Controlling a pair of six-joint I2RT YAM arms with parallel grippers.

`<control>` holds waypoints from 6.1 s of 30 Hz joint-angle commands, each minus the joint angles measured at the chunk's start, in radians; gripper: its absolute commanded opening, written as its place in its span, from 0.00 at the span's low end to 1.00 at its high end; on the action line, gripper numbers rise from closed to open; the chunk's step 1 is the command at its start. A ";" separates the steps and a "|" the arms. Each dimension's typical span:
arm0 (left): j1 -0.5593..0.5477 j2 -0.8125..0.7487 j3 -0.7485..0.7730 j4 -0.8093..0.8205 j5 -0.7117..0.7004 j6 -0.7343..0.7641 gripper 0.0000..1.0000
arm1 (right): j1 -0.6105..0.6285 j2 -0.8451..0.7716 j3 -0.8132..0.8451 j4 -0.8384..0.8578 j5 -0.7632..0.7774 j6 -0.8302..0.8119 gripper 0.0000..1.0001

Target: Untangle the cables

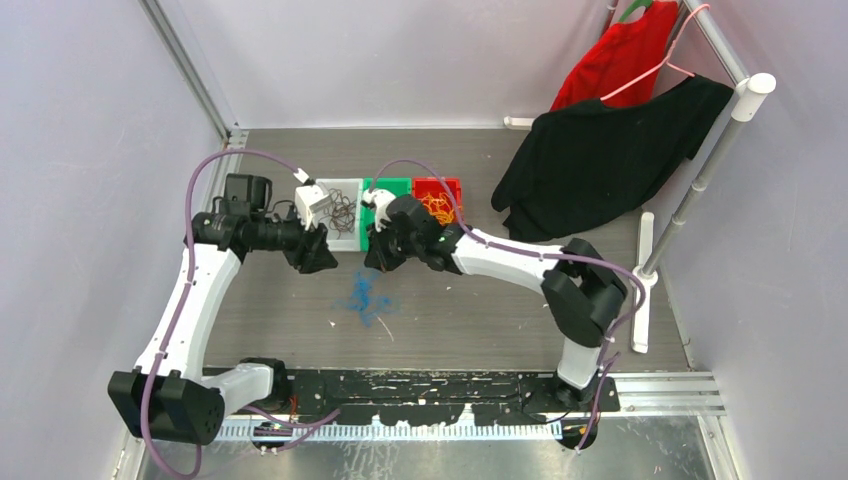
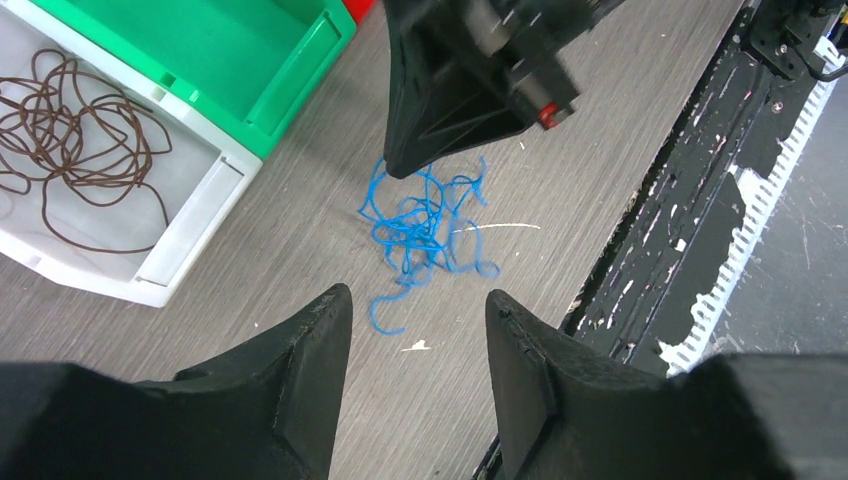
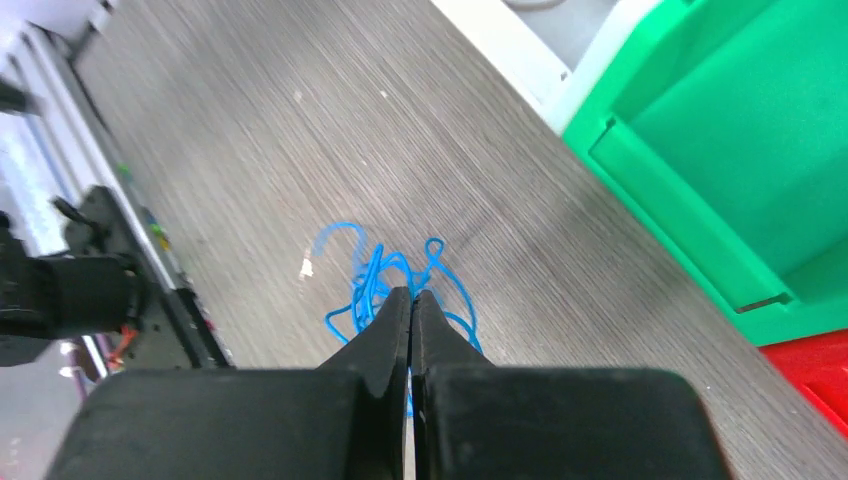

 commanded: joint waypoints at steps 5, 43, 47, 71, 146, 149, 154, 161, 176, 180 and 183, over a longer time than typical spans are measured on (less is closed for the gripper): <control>0.002 -0.055 -0.056 0.042 0.064 -0.034 0.51 | 0.004 -0.183 -0.100 0.233 0.010 0.114 0.01; -0.075 -0.237 -0.109 0.233 -0.038 -0.043 0.00 | 0.015 -0.316 -0.082 0.380 -0.286 0.379 0.12; -0.080 -0.259 -0.077 0.246 -0.072 -0.158 0.00 | 0.017 -0.364 -0.137 0.372 -0.110 0.335 0.45; -0.103 -0.254 0.057 0.120 -0.024 -0.483 0.00 | 0.167 -0.370 -0.221 0.627 0.341 0.150 0.57; -0.112 -0.041 0.950 0.454 -0.552 -0.036 0.00 | 0.176 -0.225 -0.539 0.481 0.484 0.446 0.21; -0.112 -0.079 0.873 0.411 -0.475 -0.075 0.00 | 0.176 -0.249 -0.488 0.406 0.396 0.383 0.34; -0.112 -0.152 0.730 0.325 -0.395 -0.134 0.00 | 0.175 -0.343 -0.427 0.311 0.358 0.314 0.32; -0.112 -0.271 0.512 0.213 -0.246 -0.151 0.00 | 0.161 -0.417 -0.311 0.145 0.369 0.209 0.28; -0.112 -0.281 0.512 0.108 -0.106 -0.113 0.00 | 0.127 -0.479 -0.185 0.038 0.348 0.059 0.68; -0.112 -0.281 0.520 0.102 -0.141 -0.090 0.00 | 0.127 -0.357 -0.197 -0.036 0.354 0.109 0.66; -0.112 -0.272 0.542 0.099 -0.162 -0.071 0.00 | 0.127 -0.253 -0.196 -0.088 0.336 0.162 0.65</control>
